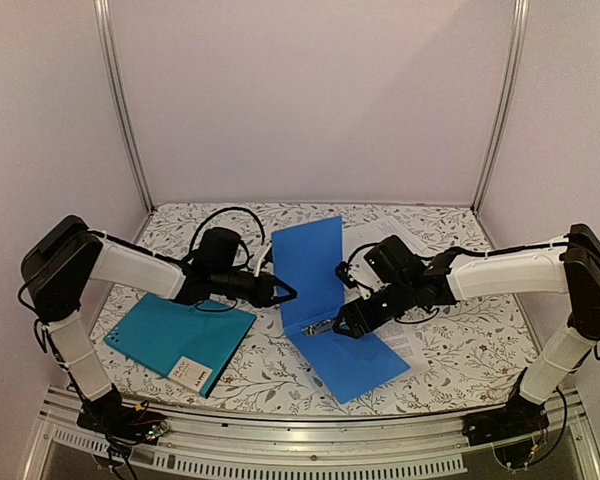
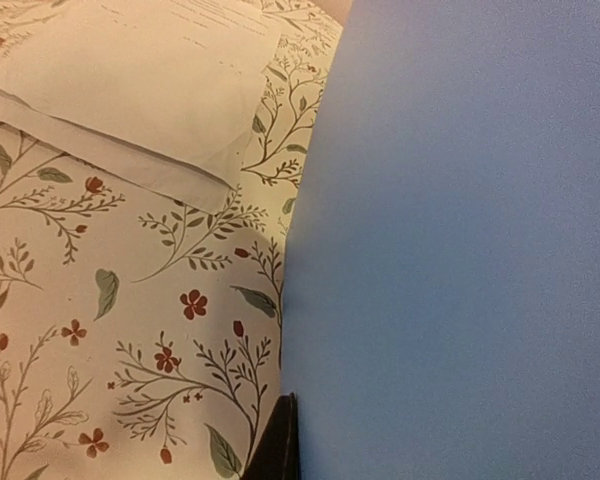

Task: Put the files into the folder
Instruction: Open the folder at the center of the board.

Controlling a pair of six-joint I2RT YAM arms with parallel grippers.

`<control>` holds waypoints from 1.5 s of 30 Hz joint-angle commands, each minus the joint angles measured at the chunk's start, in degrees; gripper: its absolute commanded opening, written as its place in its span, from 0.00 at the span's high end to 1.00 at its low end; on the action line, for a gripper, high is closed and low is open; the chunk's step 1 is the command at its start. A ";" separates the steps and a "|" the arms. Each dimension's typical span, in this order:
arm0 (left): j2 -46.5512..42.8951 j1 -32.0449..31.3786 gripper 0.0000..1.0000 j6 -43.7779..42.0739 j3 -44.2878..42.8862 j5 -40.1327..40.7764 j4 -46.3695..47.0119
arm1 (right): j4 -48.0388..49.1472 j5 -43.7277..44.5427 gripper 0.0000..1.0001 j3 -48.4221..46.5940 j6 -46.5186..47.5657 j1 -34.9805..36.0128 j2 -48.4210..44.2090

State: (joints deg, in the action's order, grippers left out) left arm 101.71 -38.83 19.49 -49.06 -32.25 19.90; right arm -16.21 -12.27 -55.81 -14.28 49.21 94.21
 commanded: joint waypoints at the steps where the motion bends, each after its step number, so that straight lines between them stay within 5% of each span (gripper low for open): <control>1: 1.70 2.22 0.96 -2.08 -0.60 -7.60 3.25 | 3.33 1.83 0.27 1.03 0.25 1.51 0.71; 19: 8.58 7.44 0.82 2.27 -6.02 -4.88 -3.65 | 8.26 9.39 0.42 2.24 -2.15 9.26 12.04; 31: 10.40 10.52 0.42 3.98 -13.59 8.68 -19.26 | 7.30 11.46 0.50 2.25 -6.17 10.05 14.21; 45: 17.37 8.92 0.36 4.89 -19.59 18.19 -29.10 | 5.53 7.01 0.50 0.37 -2.46 10.09 14.43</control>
State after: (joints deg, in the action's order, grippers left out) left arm 116.49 -29.15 24.14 -68.60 -19.16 -4.23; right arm -3.62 -2.24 -55.81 -18.46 58.83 105.89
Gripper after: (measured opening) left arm 0.642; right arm 0.494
